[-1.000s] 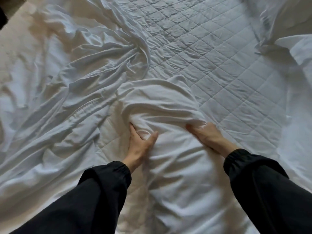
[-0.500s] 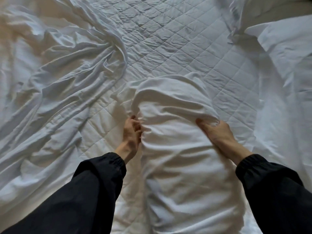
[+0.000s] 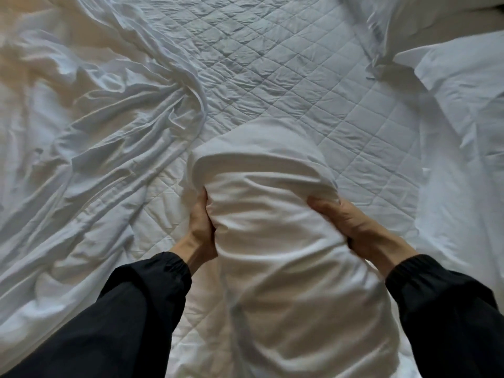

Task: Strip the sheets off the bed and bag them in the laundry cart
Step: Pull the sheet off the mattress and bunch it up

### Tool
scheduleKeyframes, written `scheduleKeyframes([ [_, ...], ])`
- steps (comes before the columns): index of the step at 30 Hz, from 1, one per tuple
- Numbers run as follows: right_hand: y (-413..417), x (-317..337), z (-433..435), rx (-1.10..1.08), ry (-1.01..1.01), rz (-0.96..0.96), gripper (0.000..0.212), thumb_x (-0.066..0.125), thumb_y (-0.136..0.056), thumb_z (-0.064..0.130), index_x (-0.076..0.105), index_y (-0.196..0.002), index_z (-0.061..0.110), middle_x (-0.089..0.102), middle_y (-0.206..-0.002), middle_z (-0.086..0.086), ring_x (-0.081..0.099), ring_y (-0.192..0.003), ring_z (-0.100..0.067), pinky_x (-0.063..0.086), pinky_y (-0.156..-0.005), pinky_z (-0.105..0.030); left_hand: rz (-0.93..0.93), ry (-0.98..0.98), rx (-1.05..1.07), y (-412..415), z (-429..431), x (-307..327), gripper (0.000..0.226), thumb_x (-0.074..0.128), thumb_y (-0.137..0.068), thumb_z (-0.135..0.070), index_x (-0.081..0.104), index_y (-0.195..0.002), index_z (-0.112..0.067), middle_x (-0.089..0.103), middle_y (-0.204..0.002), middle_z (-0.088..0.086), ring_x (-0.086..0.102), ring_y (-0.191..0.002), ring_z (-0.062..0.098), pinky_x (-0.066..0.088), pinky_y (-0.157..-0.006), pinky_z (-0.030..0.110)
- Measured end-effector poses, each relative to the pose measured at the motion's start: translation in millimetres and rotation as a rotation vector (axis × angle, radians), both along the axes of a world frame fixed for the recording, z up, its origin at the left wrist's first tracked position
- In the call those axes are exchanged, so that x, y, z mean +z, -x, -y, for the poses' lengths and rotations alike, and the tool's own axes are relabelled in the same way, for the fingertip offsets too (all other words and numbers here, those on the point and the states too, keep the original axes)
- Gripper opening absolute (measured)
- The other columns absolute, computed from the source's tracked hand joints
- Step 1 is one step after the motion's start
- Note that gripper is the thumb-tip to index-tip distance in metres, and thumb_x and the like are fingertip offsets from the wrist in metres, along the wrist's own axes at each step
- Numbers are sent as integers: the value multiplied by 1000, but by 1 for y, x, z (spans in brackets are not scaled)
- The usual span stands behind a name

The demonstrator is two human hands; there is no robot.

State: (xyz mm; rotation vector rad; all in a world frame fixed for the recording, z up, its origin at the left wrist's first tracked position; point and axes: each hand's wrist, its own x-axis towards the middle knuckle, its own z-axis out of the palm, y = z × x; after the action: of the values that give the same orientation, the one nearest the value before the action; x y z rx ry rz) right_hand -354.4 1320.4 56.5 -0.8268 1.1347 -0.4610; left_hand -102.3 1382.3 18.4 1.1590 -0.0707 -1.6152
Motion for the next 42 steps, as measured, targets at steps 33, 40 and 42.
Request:
scheduleKeyframes([
  [33, -39, -54, 128, 158, 280, -498, 77, 47, -87, 67, 34, -147, 21, 43, -144, 1, 42, -130, -19, 27, -97, -23, 235, -179, 28, -59, 120, -39, 86, 81, -53, -66, 58, -125, -23, 69, -115, 12, 68, -101, 33, 53, -89, 51],
  [40, -51, -70, 167, 30, 131, -456, 70, 75, -71, 56, 53, -124, 16, 62, -121, 2, 61, -105, -16, 47, -95, -31, 247, -67, -129, -62, 148, -42, 44, 63, -77, -33, 64, -113, -8, 69, -107, 14, 64, -102, 32, 52, -89, 40],
  [42, -48, -65, 176, 27, -24, -358, 60, 76, -73, 49, 61, -118, 12, 70, -108, -6, 68, -94, -22, 54, -86, -35, 181, -18, -143, -53, 159, -32, 29, 51, -83, -20, 64, -105, -4, 68, -93, 14, 65, -90, 31, 53, -84, 36],
])
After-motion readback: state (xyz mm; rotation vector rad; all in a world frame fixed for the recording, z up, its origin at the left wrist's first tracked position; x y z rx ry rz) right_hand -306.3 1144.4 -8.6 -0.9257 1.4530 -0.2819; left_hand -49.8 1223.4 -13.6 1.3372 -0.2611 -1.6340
